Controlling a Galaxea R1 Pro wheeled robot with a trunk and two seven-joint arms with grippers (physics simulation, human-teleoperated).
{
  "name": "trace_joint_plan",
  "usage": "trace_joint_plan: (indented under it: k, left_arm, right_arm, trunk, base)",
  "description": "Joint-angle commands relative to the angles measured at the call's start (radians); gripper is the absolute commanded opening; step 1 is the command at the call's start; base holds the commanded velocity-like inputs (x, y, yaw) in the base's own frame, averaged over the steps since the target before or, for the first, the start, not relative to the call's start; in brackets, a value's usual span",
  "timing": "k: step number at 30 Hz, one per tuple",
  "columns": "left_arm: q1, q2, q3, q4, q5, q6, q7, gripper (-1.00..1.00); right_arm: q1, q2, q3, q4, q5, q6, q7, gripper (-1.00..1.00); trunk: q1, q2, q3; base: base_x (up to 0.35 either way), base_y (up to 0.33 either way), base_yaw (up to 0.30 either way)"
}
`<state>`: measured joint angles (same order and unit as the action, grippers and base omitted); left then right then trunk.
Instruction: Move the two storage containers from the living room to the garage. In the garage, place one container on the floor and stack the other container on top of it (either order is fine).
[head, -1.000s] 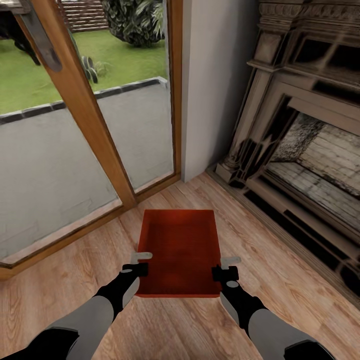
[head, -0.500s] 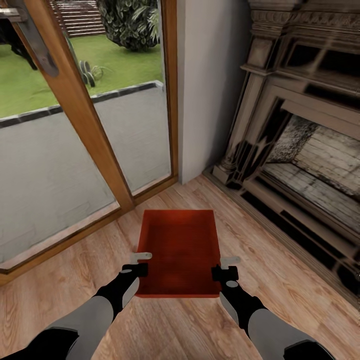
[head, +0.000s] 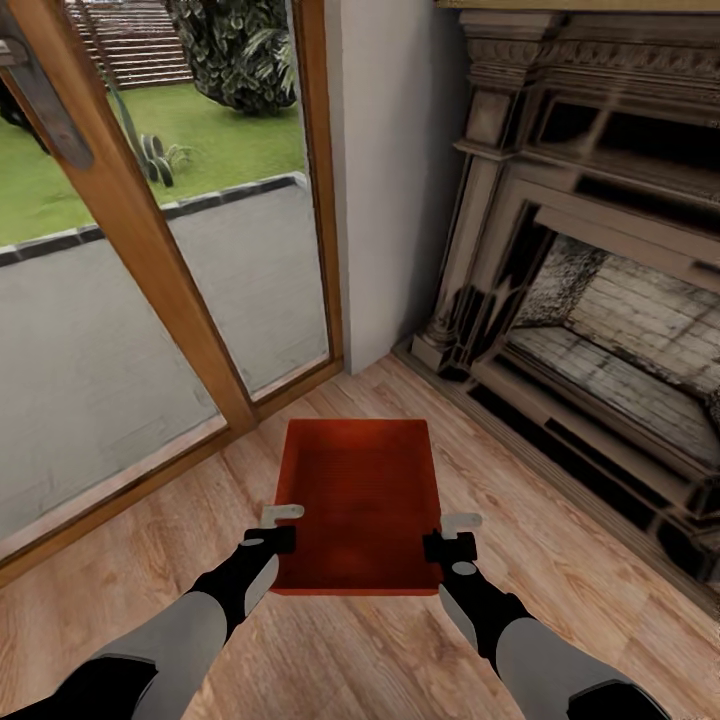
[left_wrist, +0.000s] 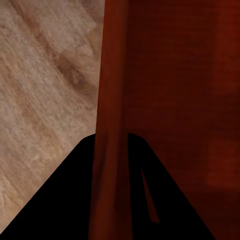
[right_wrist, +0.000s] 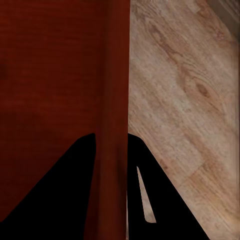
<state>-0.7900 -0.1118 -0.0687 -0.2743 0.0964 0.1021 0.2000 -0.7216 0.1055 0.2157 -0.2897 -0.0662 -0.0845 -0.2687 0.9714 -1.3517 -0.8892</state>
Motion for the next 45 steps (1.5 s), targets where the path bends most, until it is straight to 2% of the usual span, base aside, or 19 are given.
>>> trace_joint_plan:
  k: [1,45]
  left_arm:
    - [0.000,0.018,0.020,-0.002,0.016,0.007,0.007,-1.00]
    - [0.000,0.019,0.020,-0.002,0.016,0.007,0.007,-1.00]
  right_arm:
    - [-0.001,-0.001,-0.012,-0.002,0.003,-0.004,-0.007,-1.00]
    - [-0.001,-0.001,-0.012,-0.002,0.003,-0.006,-0.006,-1.00]
  trunk:
    - [0.000,0.000,0.001]
    - [0.000,0.000,0.062]
  base:
    - [0.000,0.000,-0.128]
    - [0.000,0.000,-0.160]
